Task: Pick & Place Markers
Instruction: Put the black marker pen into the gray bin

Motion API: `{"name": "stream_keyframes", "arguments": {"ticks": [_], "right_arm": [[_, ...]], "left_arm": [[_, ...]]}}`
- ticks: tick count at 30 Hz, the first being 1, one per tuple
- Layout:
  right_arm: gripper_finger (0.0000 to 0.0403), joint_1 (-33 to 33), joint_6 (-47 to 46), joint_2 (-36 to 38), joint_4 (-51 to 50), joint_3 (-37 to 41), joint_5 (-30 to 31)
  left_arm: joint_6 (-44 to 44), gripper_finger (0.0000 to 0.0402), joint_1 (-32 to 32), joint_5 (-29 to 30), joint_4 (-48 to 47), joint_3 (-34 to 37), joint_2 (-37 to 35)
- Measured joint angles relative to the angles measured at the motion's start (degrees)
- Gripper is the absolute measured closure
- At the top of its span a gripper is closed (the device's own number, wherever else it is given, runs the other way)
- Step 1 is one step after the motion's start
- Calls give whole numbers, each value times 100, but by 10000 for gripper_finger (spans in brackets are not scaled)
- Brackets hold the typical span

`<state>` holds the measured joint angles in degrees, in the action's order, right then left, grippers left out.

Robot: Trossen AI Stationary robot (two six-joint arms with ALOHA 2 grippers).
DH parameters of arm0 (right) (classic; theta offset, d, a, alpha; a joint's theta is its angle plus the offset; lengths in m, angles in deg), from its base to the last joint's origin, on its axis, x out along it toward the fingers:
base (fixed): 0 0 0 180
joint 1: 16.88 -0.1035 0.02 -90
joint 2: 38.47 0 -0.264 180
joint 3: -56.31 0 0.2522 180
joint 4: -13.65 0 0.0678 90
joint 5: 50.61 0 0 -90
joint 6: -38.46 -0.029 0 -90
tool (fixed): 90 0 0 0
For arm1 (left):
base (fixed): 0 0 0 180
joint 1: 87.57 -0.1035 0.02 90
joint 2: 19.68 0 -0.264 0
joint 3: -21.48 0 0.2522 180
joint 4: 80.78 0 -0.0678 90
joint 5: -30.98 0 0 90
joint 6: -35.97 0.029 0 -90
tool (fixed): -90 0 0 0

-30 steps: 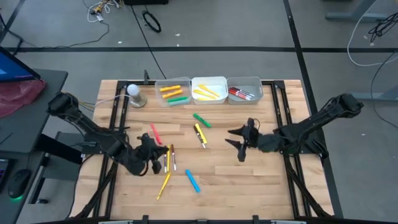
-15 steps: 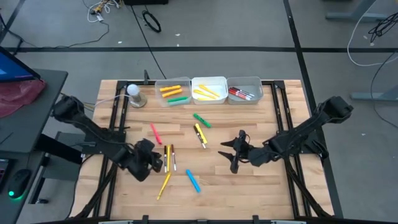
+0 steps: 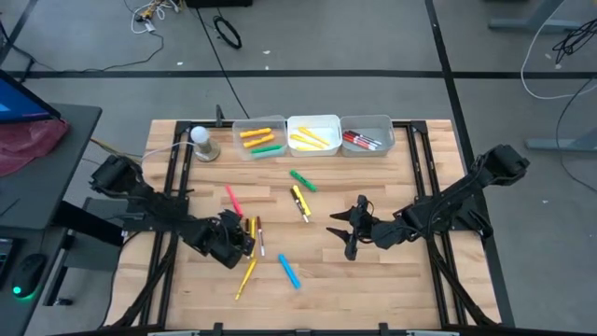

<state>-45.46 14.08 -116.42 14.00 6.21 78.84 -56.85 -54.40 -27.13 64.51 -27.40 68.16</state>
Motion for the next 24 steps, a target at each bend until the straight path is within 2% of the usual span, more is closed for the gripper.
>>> {"name": "stream_keyframes", "arguments": {"ticks": [10,19,24], "right_arm": [[213,0,2,0,-4,0,2],[213,0,4,0,-11,0,8],[213,0,7,0,-17,0,7]], "left_arm": [[-62,279,13,-223,-172,-15,81],[12,359,39,-541,-296,-13,76],[76,366,72,-709,-293,-24,-10]]}}
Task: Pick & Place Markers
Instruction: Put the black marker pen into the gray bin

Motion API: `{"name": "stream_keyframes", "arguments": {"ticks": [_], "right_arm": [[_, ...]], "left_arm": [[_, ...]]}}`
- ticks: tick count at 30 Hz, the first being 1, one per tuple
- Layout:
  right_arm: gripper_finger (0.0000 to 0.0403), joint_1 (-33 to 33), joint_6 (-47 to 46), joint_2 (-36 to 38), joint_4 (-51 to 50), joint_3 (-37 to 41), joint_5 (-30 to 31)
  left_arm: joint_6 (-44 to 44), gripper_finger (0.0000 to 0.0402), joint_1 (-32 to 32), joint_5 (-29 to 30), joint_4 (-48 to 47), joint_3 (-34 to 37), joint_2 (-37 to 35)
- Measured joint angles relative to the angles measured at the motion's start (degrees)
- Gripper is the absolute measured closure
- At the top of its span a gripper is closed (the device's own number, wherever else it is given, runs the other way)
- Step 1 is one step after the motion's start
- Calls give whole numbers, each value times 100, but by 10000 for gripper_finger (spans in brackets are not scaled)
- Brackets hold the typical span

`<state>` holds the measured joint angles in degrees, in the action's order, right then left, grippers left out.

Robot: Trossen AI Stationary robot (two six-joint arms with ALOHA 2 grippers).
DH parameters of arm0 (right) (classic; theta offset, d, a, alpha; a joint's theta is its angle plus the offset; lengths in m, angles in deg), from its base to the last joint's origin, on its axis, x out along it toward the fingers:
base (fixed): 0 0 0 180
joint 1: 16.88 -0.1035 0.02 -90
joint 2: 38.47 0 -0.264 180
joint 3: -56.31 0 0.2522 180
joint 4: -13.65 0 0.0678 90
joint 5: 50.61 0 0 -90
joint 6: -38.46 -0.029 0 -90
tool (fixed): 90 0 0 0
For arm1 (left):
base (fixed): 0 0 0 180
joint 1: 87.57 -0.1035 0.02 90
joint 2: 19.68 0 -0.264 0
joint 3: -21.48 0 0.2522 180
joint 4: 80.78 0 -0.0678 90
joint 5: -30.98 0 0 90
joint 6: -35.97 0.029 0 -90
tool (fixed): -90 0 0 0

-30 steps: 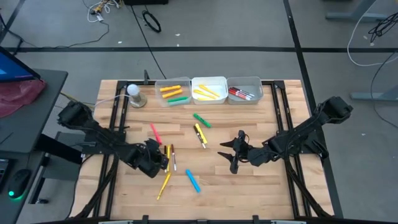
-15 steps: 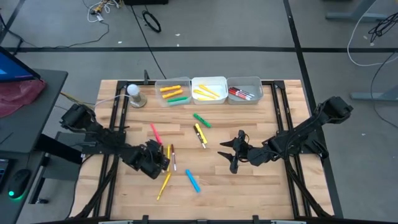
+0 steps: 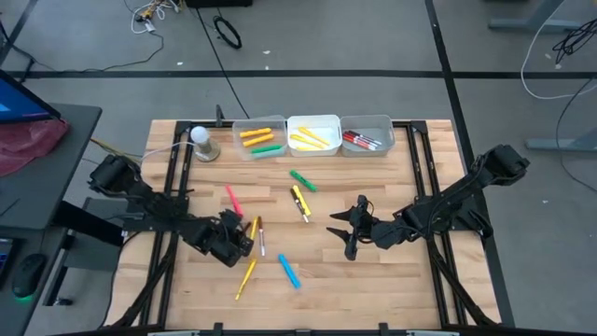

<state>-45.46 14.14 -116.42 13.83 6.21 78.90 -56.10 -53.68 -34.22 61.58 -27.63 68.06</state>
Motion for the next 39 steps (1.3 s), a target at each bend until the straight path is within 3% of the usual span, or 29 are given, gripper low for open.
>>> {"name": "stream_keyframes", "arguments": {"ticks": [6,9,12,16,18,23,27,32,39], "right_arm": [[213,38,13,0,2,0,15],[213,116,9,0,7,0,13],[213,215,-14,-68,8,2,28],[213,375,-53,-370,276,4,-40],[213,470,104,-670,814,4,-257],[213,707,1026,-1674,2894,6,-1268],[213,863,1481,-2369,4374,-74,-1750],[213,1004,1635,-2684,4548,-478,-2066],[218,926,1946,-2639,4718,-796,-2075]], "left_arm": [[164,366,203,-400,-949,-371,-437],[269,366,291,96,-1420,-639,-723],[786,366,320,843,-1303,-741,-1012],[2082,366,117,1812,-276,-732,-1180],[2994,366,-72,1868,533,-732,-1180],[5659,366,-661,1450,3167,-724,-841],[7332,366,-1145,463,5386,-730,-410],[8233,366,-1557,-549,7437,-758,124],[8377,366,-1669,-685,7774,-752,280]]}}
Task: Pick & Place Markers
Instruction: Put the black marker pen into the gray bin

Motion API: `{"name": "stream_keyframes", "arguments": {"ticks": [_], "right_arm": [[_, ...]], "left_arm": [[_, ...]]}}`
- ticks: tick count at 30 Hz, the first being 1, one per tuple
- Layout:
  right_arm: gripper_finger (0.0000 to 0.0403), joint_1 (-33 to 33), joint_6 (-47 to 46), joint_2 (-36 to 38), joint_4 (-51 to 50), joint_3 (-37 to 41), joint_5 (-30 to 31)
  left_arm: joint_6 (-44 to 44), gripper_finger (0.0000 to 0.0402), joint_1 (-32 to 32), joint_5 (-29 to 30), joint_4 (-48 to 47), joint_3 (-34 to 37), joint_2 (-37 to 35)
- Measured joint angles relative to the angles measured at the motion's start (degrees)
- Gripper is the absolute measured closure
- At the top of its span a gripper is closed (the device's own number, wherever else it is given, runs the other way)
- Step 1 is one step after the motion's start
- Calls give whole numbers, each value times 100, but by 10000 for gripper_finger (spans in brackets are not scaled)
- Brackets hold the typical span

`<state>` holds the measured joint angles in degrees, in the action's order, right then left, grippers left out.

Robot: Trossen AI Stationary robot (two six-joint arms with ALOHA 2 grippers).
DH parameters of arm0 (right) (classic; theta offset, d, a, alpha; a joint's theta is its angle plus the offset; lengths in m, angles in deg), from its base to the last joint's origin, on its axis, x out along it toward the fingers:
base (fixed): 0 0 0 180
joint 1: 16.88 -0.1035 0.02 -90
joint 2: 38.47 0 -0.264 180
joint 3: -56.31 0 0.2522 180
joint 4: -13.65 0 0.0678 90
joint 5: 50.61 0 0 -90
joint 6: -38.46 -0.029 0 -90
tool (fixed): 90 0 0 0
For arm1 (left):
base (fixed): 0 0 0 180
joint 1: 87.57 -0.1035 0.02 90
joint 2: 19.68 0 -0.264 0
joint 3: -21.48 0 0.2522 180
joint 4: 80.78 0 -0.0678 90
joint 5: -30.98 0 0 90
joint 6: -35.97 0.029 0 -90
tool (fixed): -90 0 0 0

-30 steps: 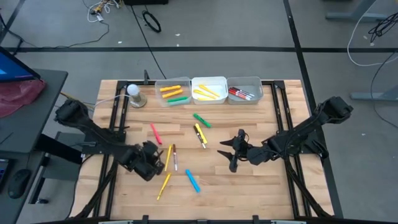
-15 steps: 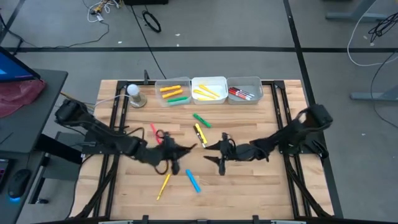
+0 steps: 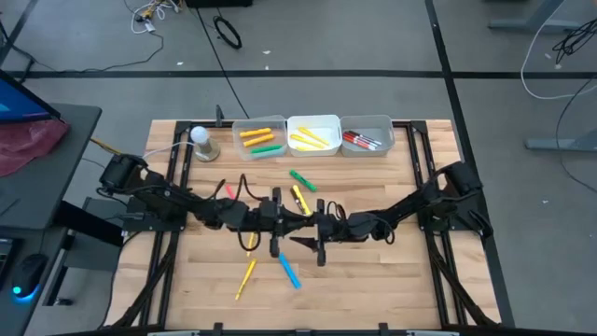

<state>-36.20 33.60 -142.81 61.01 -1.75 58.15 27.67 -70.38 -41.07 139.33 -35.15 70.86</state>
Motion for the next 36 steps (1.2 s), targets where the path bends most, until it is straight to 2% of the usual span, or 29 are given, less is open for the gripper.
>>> {"name": "stream_keyframes", "arguments": {"ticks": [5,12,15,18,23,26,28,31,36], "right_arm": [[264,-73,1,18,-21,0,27],[376,-165,-23,205,-456,0,289],[383,-209,-155,676,-1563,0,595],[373,-222,-740,1390,-3130,2,1051],[379,97,-1917,2806,-6037,2,1230],[382,650,-2241,3568,-7223,2,1105],[383,1253,-2177,3939,-7781,2,877],[383,2375,-1709,4170,-8159,2,300],[383,4389,-814,3889,-8333,2,-985]], "left_arm": [[-1,363,35,4,0,0,-2],[11,329,41,46,-19,0,-4],[175,311,31,87,-36,0,-6],[351,284,11,257,-382,0,-113],[313,232,-263,751,-2129,-2,-569],[224,214,-642,689,-3095,9,-667],[213,211,-989,429,-3315,118,-663],[180,215,-1630,-41,-3109,498,-616],[148,230,-2586,-143,-2284,1023,-616]]}}
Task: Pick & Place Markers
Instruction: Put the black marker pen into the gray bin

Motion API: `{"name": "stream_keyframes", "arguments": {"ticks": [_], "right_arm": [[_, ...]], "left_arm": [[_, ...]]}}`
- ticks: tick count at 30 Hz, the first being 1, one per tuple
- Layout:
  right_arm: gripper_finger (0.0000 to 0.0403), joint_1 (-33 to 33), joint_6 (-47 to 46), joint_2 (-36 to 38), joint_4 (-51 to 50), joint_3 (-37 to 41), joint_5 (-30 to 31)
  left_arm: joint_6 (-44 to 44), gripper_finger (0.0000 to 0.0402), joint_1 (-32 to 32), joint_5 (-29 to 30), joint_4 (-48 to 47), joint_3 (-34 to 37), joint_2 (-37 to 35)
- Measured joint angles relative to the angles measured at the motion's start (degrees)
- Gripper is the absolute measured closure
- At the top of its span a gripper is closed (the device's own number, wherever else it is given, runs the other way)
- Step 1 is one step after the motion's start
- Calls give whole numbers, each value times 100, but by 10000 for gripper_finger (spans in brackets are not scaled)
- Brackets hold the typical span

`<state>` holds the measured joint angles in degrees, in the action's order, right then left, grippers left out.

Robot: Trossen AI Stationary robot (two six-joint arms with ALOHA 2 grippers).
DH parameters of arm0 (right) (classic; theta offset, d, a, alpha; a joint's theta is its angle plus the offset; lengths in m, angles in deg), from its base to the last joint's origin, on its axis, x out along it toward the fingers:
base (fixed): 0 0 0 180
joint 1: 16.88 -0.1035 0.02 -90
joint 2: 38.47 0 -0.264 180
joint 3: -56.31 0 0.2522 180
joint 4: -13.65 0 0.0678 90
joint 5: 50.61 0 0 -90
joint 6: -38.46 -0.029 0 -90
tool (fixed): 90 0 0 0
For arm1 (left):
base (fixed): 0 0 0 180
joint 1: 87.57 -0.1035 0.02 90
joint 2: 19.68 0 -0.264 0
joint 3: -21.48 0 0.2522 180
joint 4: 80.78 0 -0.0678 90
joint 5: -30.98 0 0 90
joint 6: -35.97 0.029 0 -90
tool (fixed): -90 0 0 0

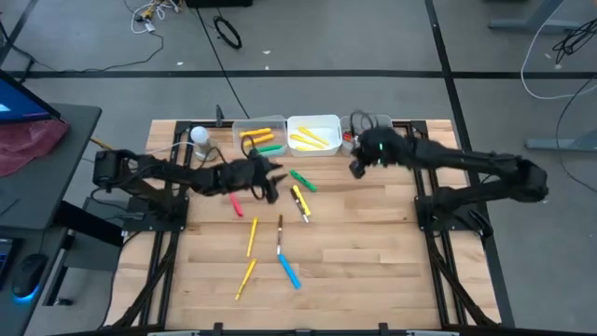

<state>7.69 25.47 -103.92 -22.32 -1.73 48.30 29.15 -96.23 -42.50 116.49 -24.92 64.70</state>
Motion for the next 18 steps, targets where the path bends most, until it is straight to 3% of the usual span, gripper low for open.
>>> {"name": "stream_keyframes", "arguments": {"ticks": [4,7,15,18], "right_arm": [[382,1313,575,-498,-148,-75,-654],[381,1908,1020,-1054,-492,-409,-909],[380,2465,2118,-2701,-1038,-1393,-985],[379,2544,2319,-3128,-1273,-1631,-755]], "left_arm": [[110,241,-440,-25,294,57,0],[151,248,-635,-24,605,59,0],[170,265,-995,-34,1111,57,0],[170,269,-1126,-33,1115,57,0]]}}
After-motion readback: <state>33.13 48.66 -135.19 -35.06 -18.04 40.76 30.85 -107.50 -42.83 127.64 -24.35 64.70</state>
